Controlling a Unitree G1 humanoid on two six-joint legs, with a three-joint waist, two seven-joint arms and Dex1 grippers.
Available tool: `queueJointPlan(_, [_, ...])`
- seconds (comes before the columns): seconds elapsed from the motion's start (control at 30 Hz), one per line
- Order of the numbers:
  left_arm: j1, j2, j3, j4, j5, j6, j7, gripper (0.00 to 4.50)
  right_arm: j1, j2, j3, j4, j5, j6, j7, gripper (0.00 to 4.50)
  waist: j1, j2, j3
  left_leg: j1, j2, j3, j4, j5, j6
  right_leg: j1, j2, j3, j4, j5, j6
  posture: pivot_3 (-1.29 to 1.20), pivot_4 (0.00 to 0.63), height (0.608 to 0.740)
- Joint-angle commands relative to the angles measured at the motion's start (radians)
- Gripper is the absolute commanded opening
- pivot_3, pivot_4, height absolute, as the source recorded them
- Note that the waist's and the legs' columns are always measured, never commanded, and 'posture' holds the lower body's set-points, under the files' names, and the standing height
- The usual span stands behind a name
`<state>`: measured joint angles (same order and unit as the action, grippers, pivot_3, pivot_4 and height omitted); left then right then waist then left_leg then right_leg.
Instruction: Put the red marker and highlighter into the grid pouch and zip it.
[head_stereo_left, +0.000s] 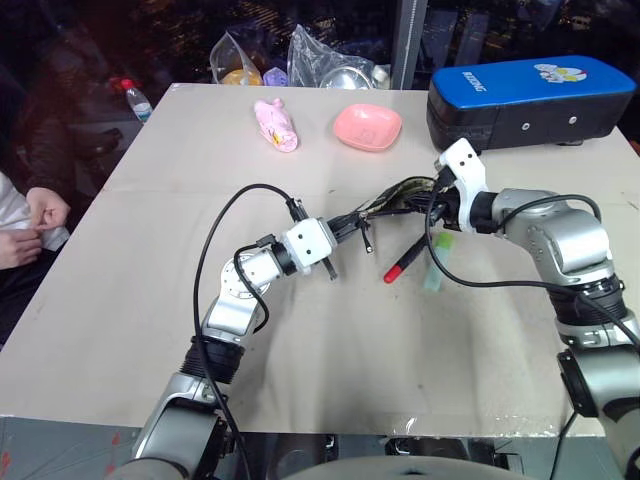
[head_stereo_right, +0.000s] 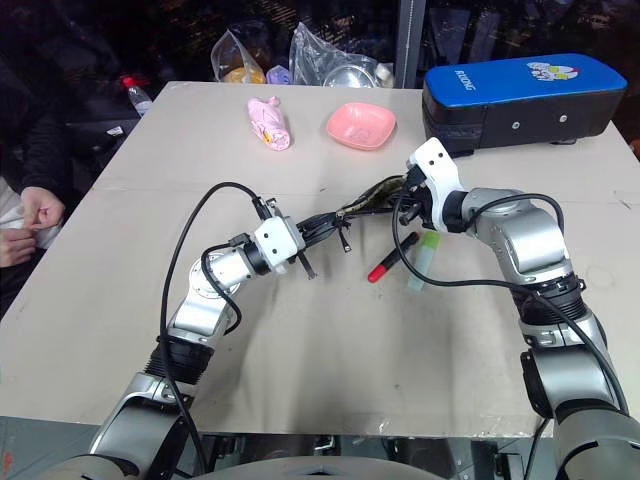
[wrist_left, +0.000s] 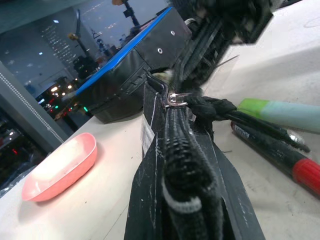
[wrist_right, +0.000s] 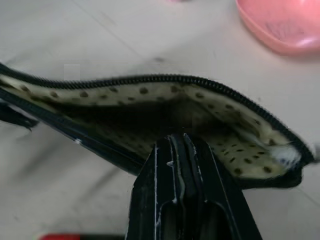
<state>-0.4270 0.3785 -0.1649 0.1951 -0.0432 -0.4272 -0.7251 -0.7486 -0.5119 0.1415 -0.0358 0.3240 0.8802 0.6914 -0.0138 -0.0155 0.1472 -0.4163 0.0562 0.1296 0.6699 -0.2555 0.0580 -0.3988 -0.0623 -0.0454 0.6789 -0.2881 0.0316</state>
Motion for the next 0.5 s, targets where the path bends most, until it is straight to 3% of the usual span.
queueJointPlan(0.03, [0.004, 0.005, 0.012, -0.061, -0.021, -0.010, -0.001, 0.00, -0.024, 0.001, 0.004, -0.007, -0.018, -0.052, 0.009, 0.02, 0.000, 0.000, 0.000, 0.000, 0.000, 0.000, 0.000, 0.000, 0.000, 0.000, 0.000, 0.000, 0.000, 0.000, 0.000, 0.00, 0.150, 0.740])
queueJointPlan(0.23, [-0.006, 0.021, -0.012, -0.066, -0.021, -0.034, -0.055, 0.00, -0.050, -0.048, 0.199, 0.067, -0.224, -0.411, 0.120, 0.02, 0.000, 0.000, 0.000, 0.000, 0.000, 0.001, 0.000, 0.000, 0.000, -0.001, 0.001, 0.000, 0.000, 0.000, 0.000, 0.00, 0.150, 0.740])
queueJointPlan(0.33, [-0.016, 0.031, -0.005, -0.049, -0.037, -0.043, -0.084, 0.00, -0.083, -0.051, 0.251, 0.121, -0.302, -0.520, 0.146, 0.79, 0.000, 0.000, 0.000, 0.000, 0.000, 0.002, 0.000, 0.000, 0.000, -0.001, 0.004, 0.001, 0.000, 0.000, 0.000, 0.00, 0.150, 0.740])
queueJointPlan(0.5, [-0.016, 0.068, 0.021, -0.007, -0.067, -0.071, -0.134, 0.00, -0.094, -0.092, 0.299, 0.194, -0.435, -0.772, 0.169, 3.25, 0.000, 0.000, 0.000, 0.000, 0.000, 0.002, 0.000, 0.000, 0.000, -0.001, 0.004, 0.001, 0.000, 0.000, 0.000, 0.00, 0.150, 0.740])
